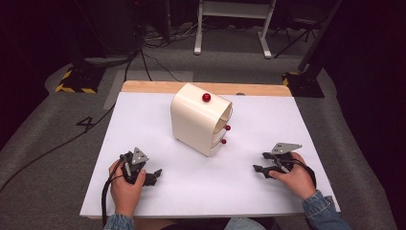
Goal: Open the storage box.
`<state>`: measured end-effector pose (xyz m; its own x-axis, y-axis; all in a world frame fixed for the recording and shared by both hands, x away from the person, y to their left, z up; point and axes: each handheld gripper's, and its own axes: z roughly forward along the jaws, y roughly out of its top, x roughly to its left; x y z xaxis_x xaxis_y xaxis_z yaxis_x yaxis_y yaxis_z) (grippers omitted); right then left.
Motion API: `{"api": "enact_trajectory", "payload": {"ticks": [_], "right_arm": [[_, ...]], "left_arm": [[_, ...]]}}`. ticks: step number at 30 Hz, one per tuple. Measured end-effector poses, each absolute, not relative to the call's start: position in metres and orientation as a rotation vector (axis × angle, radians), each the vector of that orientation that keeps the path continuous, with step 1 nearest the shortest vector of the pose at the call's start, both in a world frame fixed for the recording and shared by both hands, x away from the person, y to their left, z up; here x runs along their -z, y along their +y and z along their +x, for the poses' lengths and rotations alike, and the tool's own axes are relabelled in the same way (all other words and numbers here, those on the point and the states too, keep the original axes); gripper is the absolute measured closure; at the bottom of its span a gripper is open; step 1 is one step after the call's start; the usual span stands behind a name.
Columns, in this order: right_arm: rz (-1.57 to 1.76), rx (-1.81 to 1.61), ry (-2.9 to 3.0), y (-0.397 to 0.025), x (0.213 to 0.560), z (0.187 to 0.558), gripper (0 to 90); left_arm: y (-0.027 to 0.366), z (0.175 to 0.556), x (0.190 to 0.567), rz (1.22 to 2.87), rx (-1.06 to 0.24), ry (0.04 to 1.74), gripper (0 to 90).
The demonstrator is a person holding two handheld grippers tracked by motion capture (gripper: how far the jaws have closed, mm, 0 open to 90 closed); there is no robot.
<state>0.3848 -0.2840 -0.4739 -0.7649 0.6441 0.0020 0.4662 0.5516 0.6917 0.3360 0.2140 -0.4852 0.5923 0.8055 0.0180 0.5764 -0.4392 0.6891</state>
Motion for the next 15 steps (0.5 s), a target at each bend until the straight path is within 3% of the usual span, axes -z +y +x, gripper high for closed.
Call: {"api": "enact_trajectory", "payload": {"ticks": [5,8,15], "right_arm": [[0.881,-1.061,2.551,-0.277,0.465,0.385,42.9],[0.860,-1.101,2.553,-0.274,0.462,0.385,48.7],[0.759,-1.199,2.574,-0.269,0.451,0.393,52.2]], "left_arm": [[0.213,0.335,0.485,2.179,-0.479,1.083,10.3],[0.213,0.335,0.485,2.173,-0.471,1.088,10.3],[0.214,0.336,0.485,2.173,-0.454,1.091,10.3]]}}
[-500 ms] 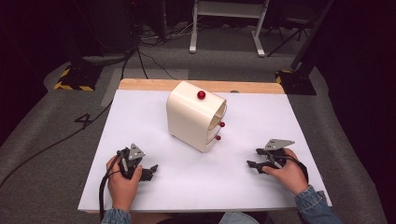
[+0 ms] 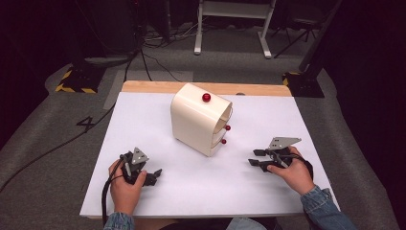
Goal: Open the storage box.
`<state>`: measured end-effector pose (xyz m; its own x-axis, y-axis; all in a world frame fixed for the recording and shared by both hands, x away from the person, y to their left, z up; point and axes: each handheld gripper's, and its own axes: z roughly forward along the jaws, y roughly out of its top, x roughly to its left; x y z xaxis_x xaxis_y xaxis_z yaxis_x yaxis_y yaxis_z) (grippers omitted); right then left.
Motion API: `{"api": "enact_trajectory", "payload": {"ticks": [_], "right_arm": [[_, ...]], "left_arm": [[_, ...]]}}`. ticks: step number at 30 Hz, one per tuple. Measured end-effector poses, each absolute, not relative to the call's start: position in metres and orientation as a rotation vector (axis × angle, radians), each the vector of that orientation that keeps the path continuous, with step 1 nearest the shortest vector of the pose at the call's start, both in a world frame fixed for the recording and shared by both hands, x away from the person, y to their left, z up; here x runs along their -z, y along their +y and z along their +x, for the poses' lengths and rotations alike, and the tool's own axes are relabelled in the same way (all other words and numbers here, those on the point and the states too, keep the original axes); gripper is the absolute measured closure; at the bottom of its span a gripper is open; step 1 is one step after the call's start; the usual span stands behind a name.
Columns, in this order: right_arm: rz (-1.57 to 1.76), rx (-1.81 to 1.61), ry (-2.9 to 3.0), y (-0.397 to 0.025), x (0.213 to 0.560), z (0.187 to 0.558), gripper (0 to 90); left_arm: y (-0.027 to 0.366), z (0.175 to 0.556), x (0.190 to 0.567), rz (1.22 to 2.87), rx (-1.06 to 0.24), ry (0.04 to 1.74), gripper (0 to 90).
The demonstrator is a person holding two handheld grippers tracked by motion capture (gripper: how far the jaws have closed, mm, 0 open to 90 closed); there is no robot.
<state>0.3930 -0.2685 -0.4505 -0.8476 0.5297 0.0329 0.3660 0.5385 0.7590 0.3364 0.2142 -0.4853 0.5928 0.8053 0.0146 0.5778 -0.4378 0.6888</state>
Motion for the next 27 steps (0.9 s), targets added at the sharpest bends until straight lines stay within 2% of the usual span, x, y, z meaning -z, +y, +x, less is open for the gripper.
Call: {"api": "enact_trajectory", "payload": {"ticks": [11,16,27], "right_arm": [[0.711,-1.395,2.444,-0.245,0.437,0.402,54.5],[0.706,-1.537,2.392,-0.232,0.446,0.408,62.0],[0.659,-1.602,2.352,-0.207,0.464,0.419,67.4]], "left_arm": [[0.215,0.337,0.485,2.171,-0.443,1.096,10.3],[0.215,0.337,0.485,2.169,-0.433,1.105,10.2],[0.215,0.337,0.485,2.171,-0.434,1.103,10.2]]}}
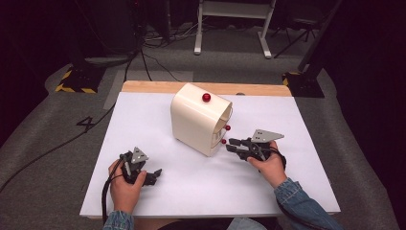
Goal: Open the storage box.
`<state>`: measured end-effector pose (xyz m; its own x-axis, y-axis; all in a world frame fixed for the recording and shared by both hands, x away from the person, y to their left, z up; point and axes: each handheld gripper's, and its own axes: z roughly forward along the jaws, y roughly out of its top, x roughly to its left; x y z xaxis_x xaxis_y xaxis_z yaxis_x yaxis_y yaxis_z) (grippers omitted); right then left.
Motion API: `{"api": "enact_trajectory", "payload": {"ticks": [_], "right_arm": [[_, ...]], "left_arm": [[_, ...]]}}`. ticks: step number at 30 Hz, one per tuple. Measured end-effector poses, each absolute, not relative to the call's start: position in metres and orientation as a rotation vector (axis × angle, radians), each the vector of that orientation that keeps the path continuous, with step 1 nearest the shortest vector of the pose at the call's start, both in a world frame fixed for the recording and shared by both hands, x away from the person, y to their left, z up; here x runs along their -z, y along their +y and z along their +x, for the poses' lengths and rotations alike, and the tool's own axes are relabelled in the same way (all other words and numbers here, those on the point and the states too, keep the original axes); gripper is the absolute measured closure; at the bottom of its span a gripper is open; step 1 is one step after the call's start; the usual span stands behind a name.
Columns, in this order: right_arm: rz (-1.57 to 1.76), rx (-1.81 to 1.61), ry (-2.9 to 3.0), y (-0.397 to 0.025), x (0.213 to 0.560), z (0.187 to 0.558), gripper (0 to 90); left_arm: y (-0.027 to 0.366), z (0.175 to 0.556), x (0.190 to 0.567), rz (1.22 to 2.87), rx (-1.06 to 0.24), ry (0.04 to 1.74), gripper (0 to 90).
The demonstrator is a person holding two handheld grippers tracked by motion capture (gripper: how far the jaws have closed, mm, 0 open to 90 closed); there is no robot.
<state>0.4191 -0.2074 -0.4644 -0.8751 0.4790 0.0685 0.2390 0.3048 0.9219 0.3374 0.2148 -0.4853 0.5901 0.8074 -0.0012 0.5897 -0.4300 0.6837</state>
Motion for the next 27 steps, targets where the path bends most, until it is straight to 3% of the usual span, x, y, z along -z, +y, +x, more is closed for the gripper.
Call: {"api": "enact_trajectory", "payload": {"ticks": [27], "right_arm": [[0.655,-1.618,2.342,-0.197,0.477,0.433,74.1]], "left_arm": [[0.215,0.337,0.485,2.171,-0.434,1.103,10.2]]}}
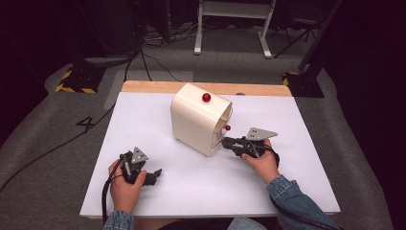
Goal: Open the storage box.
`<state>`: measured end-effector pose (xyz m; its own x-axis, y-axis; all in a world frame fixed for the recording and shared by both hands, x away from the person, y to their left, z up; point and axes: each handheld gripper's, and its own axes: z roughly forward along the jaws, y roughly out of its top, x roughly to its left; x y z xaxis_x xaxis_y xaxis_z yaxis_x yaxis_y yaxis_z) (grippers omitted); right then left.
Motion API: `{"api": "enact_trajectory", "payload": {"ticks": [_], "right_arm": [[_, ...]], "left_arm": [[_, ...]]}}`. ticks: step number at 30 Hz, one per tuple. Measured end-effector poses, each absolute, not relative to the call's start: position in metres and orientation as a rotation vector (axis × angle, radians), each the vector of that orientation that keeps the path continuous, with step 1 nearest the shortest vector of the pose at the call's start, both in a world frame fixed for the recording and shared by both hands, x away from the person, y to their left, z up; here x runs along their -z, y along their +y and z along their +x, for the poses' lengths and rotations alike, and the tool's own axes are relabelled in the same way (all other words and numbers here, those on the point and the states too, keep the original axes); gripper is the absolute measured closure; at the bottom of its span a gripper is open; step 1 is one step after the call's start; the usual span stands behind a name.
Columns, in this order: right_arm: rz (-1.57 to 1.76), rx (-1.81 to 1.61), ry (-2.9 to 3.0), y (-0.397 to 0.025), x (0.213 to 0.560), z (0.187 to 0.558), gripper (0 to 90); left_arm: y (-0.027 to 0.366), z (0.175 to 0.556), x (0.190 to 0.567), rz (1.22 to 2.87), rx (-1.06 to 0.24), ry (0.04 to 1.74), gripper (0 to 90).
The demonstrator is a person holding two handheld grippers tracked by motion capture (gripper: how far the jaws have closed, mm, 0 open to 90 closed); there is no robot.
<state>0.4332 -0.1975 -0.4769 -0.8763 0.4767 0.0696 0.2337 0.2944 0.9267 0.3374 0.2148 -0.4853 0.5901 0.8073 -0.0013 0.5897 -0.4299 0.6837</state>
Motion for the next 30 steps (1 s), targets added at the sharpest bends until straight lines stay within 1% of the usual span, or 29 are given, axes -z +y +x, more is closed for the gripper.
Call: {"api": "enact_trajectory", "payload": {"ticks": [11,30], "right_arm": [[0.649,-1.585,2.339,-0.205,0.470,0.426,74.2],[0.677,-1.571,2.338,-0.246,0.463,0.400,74.3]], "left_arm": [[0.215,0.338,0.485,2.174,-0.433,1.101,10.2],[0.215,0.338,0.485,2.173,-0.436,1.100,10.1]]}}
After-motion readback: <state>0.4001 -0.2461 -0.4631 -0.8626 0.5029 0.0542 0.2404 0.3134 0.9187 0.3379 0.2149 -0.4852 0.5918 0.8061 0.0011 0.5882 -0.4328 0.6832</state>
